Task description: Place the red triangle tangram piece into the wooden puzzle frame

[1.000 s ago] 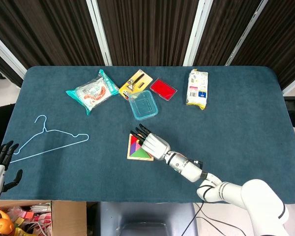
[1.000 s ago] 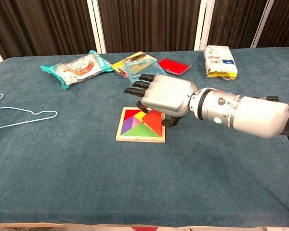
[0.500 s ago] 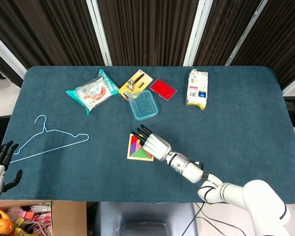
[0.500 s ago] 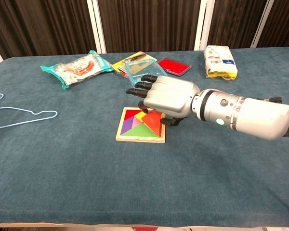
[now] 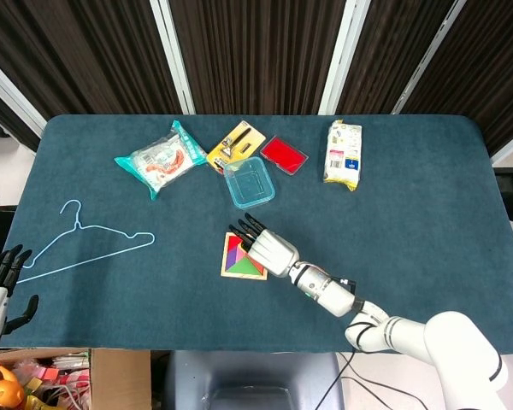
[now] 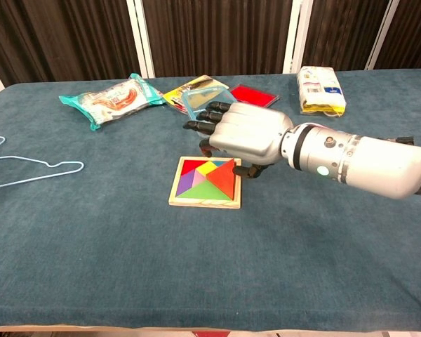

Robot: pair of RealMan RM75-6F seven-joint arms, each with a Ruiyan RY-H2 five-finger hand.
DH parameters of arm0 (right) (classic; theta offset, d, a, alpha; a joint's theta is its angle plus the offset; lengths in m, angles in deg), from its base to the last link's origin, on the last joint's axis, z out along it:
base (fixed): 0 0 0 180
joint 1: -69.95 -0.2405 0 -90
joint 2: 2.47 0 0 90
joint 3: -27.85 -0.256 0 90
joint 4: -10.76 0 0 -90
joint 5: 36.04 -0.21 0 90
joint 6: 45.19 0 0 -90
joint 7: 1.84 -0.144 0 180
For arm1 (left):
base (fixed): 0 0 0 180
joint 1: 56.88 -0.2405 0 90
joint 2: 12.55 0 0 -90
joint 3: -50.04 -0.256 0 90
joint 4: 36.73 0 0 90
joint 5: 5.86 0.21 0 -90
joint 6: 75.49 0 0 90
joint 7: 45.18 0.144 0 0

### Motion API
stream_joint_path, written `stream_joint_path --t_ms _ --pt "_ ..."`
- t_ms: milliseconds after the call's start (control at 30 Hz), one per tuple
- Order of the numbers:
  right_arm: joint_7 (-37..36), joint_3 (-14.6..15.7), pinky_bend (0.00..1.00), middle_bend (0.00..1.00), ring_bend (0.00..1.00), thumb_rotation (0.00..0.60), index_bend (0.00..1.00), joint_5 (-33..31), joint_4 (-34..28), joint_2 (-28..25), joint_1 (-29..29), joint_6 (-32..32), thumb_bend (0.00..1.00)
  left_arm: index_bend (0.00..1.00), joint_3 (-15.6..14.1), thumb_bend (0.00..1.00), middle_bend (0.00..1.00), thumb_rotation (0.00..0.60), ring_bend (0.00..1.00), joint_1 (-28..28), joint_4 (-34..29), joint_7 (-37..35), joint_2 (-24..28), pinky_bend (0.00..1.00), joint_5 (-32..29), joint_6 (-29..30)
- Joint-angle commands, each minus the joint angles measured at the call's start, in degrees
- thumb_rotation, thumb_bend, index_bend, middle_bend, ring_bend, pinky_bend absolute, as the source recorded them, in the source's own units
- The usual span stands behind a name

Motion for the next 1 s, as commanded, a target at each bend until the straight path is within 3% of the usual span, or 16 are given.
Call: stream_joint_path --t_ms 33,300,500,1000 --pt "-1.1 -0.4 0.00 0.05 0.00 0.600 0.44 -0.3 -0.6 -1.0 0.5 0.7 0.51 0.00 0.0 0.46 0.00 0.600 0.00 0.1 0.0 0.0 0.0 0.11 -0.1 -0.2" --pt "-1.4 -1.1 0.00 0.05 0.00 0.600 0.49 -2.2 0.6 -1.7 0.5 -1.4 0.60 0.00 0.0 0.46 0.00 0.600 0.00 0.1 -0.4 0.8 -0.1 0.11 -0.2 -0.3" --pt "-2.4 -0.8 0.00 0.05 0.00 0.600 0.54 -2.3 2.7 -0.3 0.1 -2.4 0.62 0.00 0.1 0.46 0.00 0.600 0.00 0.2 -0.2 0.9 -0.2 0.11 -0.3 -0.5" --pt "-3.3 -1.4 0.00 0.05 0.00 0.600 0.53 -3.2 5.5 2.4 -0.9 -3.6 0.63 0.00 0.0 0.46 0.00 0.600 0.00 0.0 -0.1 0.4 -0.1 0.11 -0.3 -0.1"
